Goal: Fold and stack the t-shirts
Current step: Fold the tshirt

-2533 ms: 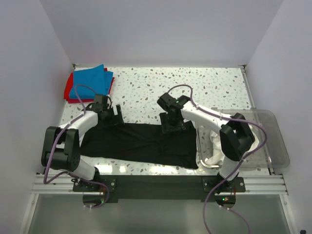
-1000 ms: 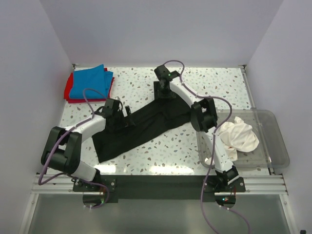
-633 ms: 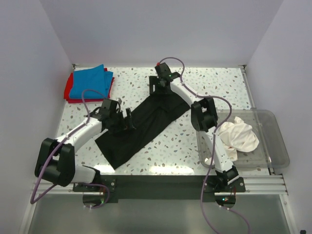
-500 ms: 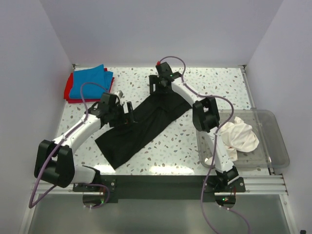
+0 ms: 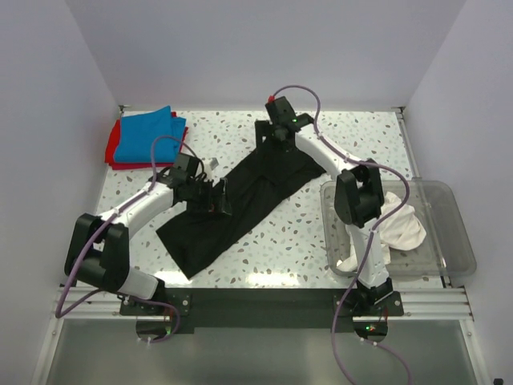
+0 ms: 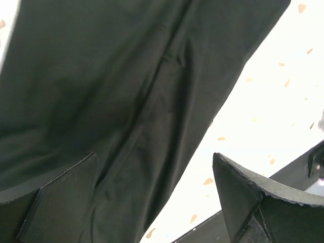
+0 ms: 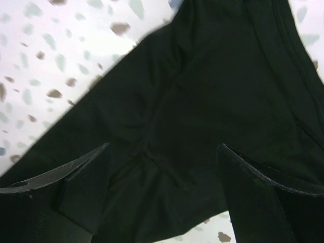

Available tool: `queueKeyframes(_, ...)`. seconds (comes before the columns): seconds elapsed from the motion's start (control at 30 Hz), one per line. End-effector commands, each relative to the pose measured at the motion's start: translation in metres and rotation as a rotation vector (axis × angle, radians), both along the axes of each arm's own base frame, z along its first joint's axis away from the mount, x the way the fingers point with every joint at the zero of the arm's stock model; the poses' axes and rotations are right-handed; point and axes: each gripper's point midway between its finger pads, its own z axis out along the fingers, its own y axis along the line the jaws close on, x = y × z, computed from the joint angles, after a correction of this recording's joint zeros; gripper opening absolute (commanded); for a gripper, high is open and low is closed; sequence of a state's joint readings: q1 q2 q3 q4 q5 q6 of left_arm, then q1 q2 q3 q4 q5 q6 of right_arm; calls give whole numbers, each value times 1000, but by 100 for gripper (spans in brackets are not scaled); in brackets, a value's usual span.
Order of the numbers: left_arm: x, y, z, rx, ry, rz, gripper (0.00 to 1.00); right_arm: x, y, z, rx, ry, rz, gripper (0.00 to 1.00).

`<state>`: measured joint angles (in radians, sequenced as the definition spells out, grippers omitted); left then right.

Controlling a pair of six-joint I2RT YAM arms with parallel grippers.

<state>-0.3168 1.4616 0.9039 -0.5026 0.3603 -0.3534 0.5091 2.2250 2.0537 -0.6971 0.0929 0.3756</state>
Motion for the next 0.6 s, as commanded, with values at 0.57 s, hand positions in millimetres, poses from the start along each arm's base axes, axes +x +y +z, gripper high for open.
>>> queueKeyframes(0.57,-36,-21,-32,-67,159,27,100,-17,-62,-98,-118,224,-188,87)
